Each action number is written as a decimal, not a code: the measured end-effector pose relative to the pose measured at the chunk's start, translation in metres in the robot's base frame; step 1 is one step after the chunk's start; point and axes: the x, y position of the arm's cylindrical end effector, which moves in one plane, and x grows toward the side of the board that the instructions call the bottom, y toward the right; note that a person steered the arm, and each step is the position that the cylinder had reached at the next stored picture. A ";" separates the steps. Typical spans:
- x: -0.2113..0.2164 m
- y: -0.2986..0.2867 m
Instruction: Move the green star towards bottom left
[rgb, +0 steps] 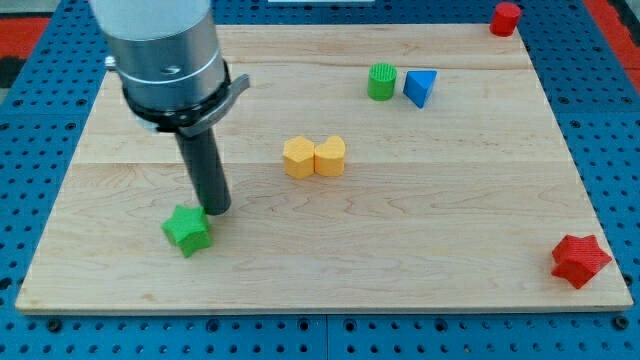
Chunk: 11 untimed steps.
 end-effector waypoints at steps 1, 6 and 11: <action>0.008 -0.043; 0.039 -0.021; 0.057 -0.107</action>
